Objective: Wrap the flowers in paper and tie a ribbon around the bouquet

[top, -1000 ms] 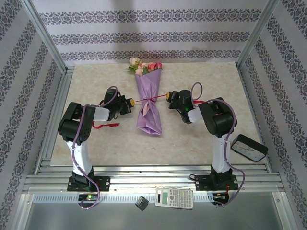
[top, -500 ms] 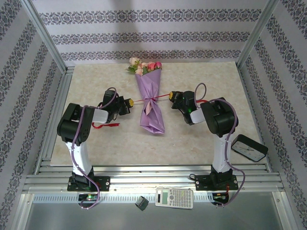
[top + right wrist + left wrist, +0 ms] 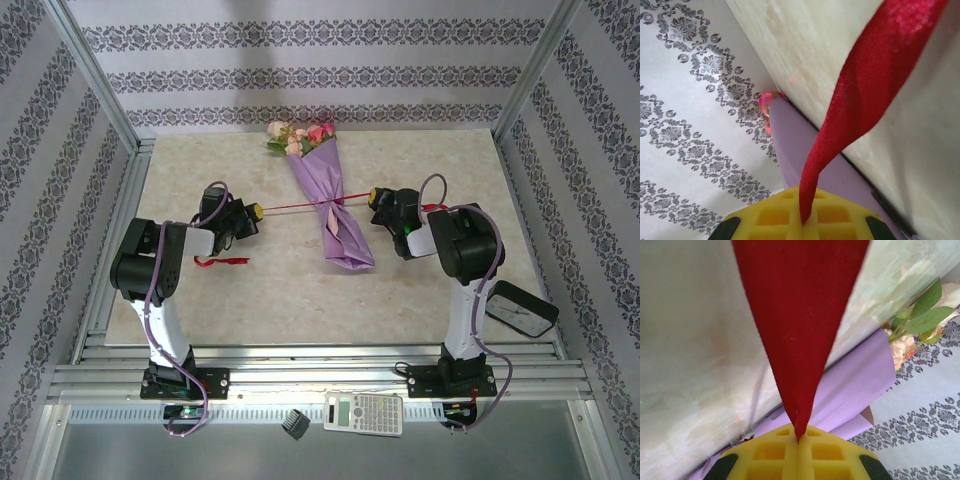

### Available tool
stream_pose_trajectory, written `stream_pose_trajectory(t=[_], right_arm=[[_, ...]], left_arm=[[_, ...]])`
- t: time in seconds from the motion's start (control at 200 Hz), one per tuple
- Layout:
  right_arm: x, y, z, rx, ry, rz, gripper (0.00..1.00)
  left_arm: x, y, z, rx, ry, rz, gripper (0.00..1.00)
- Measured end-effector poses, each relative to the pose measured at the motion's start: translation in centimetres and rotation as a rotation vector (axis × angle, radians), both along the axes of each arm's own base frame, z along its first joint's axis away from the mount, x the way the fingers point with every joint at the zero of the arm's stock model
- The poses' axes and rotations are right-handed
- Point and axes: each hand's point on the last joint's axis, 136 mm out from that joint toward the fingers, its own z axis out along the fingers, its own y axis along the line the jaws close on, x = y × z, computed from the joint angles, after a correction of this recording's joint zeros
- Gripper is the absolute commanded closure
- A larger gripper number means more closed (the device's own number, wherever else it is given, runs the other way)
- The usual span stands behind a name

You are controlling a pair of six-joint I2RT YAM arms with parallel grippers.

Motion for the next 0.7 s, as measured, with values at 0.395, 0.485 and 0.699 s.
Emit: stream_pose_trajectory(t=[0.395,0.485,0.699], right_arm=[[-0.1,0.8,-0.3,-0.019,0.039,0.002,1.00],[-0.3,0.8,-0.4,-0.021,0.054,0.005,1.00],[-0.4,0.8,-0.5,-0.021,0.062,0.009,1.00]], left_arm=[[-1.3,-2.8,0.5,0.026,0.091,-0.069,0.49],[-1.5,-4.2,0.9,0.031,0.104,-0.100,0.37],[-0.4,-9.4,3.1,0.022,0.056,-0.183,0.37]])
